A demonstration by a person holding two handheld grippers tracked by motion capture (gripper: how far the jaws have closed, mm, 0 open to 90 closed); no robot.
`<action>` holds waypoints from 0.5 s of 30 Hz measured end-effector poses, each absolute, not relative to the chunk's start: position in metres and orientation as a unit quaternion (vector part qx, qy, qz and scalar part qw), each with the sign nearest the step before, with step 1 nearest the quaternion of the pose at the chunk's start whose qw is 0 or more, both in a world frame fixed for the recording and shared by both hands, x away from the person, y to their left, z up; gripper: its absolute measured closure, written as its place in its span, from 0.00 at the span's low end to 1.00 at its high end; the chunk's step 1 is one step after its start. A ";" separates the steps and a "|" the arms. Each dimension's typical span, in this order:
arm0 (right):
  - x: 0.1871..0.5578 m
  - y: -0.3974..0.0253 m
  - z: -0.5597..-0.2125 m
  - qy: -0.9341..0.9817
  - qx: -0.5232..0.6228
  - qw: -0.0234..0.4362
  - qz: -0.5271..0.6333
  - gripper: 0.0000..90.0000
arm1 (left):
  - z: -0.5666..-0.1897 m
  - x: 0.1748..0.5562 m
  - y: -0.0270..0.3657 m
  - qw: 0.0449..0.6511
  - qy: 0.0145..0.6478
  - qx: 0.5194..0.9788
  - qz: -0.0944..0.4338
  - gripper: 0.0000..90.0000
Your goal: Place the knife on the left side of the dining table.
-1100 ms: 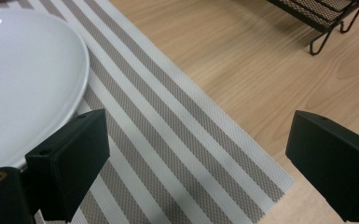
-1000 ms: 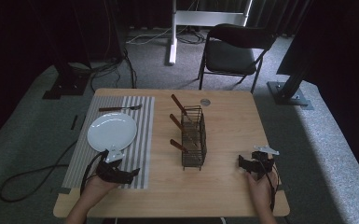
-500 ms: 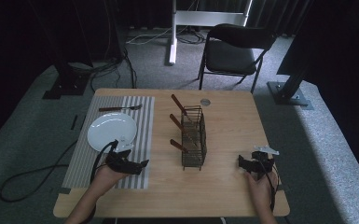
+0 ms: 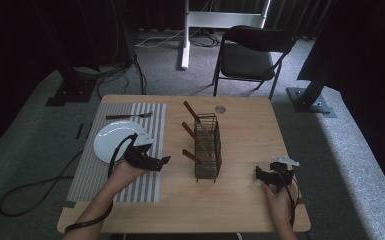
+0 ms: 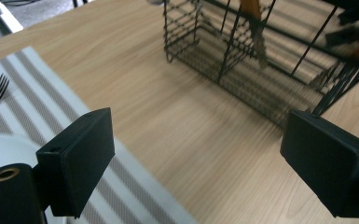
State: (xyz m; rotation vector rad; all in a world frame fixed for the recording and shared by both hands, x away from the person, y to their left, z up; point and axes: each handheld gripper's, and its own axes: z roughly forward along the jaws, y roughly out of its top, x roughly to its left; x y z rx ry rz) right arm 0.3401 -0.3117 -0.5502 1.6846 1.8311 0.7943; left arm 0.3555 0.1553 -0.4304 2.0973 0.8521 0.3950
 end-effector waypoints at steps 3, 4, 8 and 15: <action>0.340 -0.312 -0.550 0.676 0.623 0.262 0.294 0.13 | -0.423 0.362 0.149 0.410 0.330 0.835 0.159 0.11; 0.340 -0.312 -0.550 0.676 0.623 0.262 0.294 0.13 | -0.420 0.363 0.147 0.411 0.330 0.835 0.159 0.11; 0.340 -0.312 -0.550 0.676 0.623 0.261 0.294 0.13 | -0.412 0.370 0.140 0.412 0.322 0.836 0.163 0.11; 0.340 -0.312 -0.550 0.677 0.621 0.263 0.295 0.14 | -0.403 0.385 0.128 0.421 0.317 0.837 0.150 0.11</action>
